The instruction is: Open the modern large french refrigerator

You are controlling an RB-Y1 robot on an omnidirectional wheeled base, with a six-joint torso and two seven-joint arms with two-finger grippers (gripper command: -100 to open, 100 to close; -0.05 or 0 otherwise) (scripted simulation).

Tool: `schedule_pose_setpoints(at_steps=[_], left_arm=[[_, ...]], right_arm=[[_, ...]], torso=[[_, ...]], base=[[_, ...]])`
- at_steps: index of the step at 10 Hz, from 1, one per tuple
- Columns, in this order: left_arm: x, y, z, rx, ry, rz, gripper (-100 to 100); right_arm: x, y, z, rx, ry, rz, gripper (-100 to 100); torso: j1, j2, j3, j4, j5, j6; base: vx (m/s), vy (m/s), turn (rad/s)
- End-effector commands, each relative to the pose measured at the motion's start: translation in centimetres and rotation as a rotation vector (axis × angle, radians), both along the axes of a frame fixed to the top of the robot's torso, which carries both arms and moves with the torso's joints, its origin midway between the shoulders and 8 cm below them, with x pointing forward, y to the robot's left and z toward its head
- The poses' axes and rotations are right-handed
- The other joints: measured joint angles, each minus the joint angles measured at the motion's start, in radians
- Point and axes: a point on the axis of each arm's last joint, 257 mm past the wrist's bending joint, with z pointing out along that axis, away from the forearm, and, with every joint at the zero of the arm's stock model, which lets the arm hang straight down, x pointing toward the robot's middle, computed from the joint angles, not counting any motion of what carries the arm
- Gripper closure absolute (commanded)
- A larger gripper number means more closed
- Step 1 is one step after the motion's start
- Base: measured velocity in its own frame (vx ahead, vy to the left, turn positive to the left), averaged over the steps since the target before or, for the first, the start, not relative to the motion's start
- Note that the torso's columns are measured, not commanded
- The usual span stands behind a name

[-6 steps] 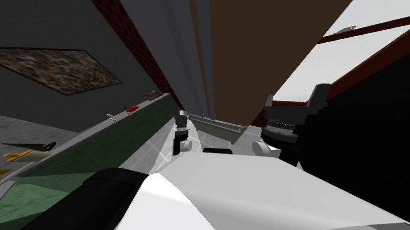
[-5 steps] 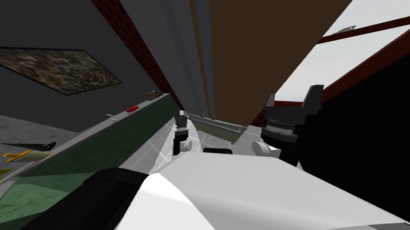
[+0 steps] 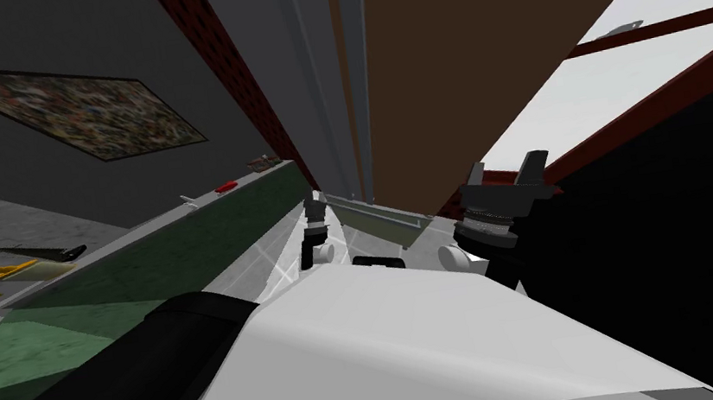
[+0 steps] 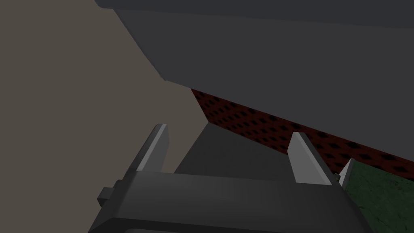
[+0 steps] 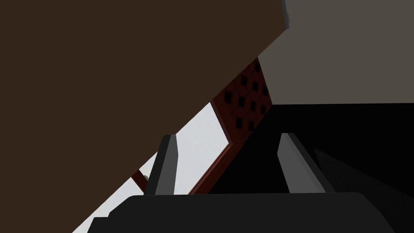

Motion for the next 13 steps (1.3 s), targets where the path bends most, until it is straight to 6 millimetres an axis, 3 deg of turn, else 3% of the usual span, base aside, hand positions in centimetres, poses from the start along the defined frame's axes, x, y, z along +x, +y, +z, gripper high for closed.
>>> schedule_pose_setpoints(at_steps=[1,3,4,6,13], left_arm=[[0.0,0.0,0.0,0.0,0.0,0.0,0],[0.0,0.0,0.0,0.0,0.0,0.0,0],[0.4,-0.2,-0.9,0.031,0.016,-0.011,-100],[0.8,-0.4,-2.1,0.058,0.035,-0.019,-100],[2.6,-0.7,-7.9,0.136,0.111,-0.027,-100]], right_arm=[[0.0,0.0,0.0,0.0,0.0,0.0,0],[0.0,0.0,0.0,0.0,0.0,0.0,0],[0.0,0.0,0.0,0.0,0.0,0.0,0],[0.0,0.0,0.0,0.0,0.001,0.0,0],[0.0,0.0,0.0,0.0,0.001,0.0,0]], torso=[[0.0,0.074,-0.147,0.074,0.0,0.0],[0.0,0.222,-0.443,0.221,0.0,0.0],[0.0,0.295,-0.59,0.295,0.0,0.0],[0.0,0.337,-0.679,0.338,0.0,0.0],[-0.001,0.342,-0.684,0.342,0.0,0.0]], base=[[0.0,0.0,0.0],[0.0,0.0,0.0],[0.018,-0.008,-0.015],[0.028,-0.018,-0.018],[0.043,-0.021,-0.022]])
